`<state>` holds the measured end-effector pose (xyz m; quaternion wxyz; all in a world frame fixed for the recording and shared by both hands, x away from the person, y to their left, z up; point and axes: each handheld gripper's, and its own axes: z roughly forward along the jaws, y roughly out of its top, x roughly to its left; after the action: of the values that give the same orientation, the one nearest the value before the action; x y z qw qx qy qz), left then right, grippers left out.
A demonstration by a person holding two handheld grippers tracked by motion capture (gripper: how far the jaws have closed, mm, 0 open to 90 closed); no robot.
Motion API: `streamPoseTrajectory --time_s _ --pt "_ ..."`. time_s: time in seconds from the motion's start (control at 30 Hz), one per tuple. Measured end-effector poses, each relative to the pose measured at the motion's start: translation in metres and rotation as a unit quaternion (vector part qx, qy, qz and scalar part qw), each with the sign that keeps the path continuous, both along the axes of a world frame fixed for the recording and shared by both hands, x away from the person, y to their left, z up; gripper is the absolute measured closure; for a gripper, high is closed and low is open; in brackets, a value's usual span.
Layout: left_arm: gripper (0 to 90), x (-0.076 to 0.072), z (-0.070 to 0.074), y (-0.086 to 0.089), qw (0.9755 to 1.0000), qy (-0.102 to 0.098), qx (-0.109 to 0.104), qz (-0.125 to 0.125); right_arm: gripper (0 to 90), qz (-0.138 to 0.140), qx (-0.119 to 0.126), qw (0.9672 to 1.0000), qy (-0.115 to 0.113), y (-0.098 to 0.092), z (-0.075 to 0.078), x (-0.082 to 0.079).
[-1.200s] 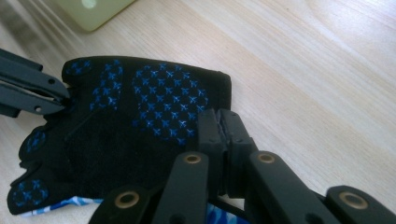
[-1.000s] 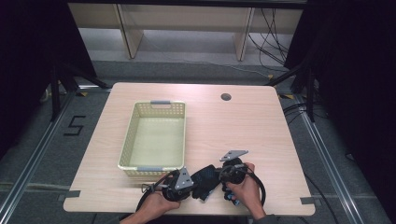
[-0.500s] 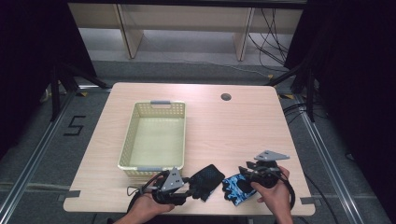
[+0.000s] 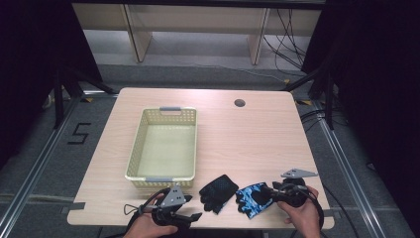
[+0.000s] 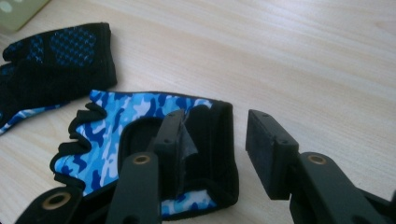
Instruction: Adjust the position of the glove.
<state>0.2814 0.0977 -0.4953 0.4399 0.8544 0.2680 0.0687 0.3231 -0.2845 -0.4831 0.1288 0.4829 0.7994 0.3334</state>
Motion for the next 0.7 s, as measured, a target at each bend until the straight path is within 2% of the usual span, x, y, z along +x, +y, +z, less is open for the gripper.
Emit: streamPoseTrajectory --time_s 0.03,0.07,0.1,0.13,0.17,0.2,0.23,0.27,0.3,0.33,0.37,0.4,0.43,0.47,0.53,0.57,0.67,0.7 --pt "34.1 0.0 0.0 0.002 1.0 -0.001 0.005 -0.001 59.1 -0.006 0.0 0.9999 0.011 0.001 0.0 -0.001" --pt "34.0 -0.001 -0.001 0.001 1.0 0.005 -0.001 0.007 59.1 -0.006 0.0 0.9998 0.021 0.001 -0.001 -0.001" --pt "33.6 -0.001 -0.002 0.002 0.9999 0.01 0.002 0.009 59.1 -0.013 0.006 0.9994 0.032 0.002 0.0 -0.003" --pt "32.9 0.0 -0.003 0.003 0.9999 0.009 0.004 0.01 58.8 0.006 -0.003 0.9998 0.016 0.0 -0.004 0.0" --pt "32.3 0.0 -0.003 0.003 0.9999 0.009 0.005 0.012 58.4 -0.003 0.006 0.9995 0.031 0.001 -0.004 -0.001" --pt "32.0 0.002 -0.004 0.005 0.9999 0.003 0.011 0.005 58.8 0.007 0.012 0.9992 0.038 0.0 -0.006 0.0" --pt "31.8 0.001 -0.005 0.004 0.9998 0.015 0.006 0.014 59.2 0.013 0.015 0.9989 0.041 -0.001 -0.008 0.002" --pt "31.8 0.002 -0.005 0.004 0.9998 0.015 0.006 0.014 59.6 0.0 0.004 0.9991 0.042 0.0 -0.008 0.0" --pt "31.7 0.002 -0.005 0.004 0.9997 0.016 0.006 0.015 60.2 -0.003 0.02 0.9994 0.027 0.002 -0.013 0.001" --pt "31.7 0.002 -0.005 0.004 0.9998 0.014 0.008 0.013 60.8 -0.004 0.03 0.9993 0.023 0.003 -0.014 0.001" --pt "31.6 0.002 -0.005 0.004 0.9998 0.013 0.007 0.013 62.2 -0.01 0.035 0.9984 0.042 0.003 -0.014 0.0" --pt "31.4 0.002 -0.006 0.004 0.9998 0.011 0.007 0.014 64.4 -0.008 0.034 0.9984 0.044 0.003 -0.015 0.001" --pt "31.0 0.003 -0.006 0.005 0.9998 0.004 0.021 0.003 65.1 0.025 0.044 0.9977 0.044 -0.001 -0.016 0.003" --pt "30.8 0.004 -0.006 0.005 0.9996 0.002 0.028 -0.001 66.5 0.023 0.039 0.9981 0.04 -0.001 -0.016 0.003" --pt "30.7 0.003 -0.007 0.004 0.9998 0.005 0.021 0.003 72.8 0.024 0.037 0.9967 0.068 0.0 -0.014 0.001" --pt "30.7 0.003 -0.007 0.004 0.9998 0.005 0.021 0.003 74.9 0.018 0.04 0.9964 0.073 0.003 -0.014 0.0" --pt "30.7 0.004 -0.007 0.005 0.9997 0.005 0.024 -0.001 83.9 0.025 0.041 0.9962 0.073 0.003 -0.013 0.0" --pt "30.7 0.004 -0.007 0.005 0.9997 0.005 0.025 -0.003 85.3 0.0 0.036 0.9983 0.045 0.006 -0.016 -0.001"
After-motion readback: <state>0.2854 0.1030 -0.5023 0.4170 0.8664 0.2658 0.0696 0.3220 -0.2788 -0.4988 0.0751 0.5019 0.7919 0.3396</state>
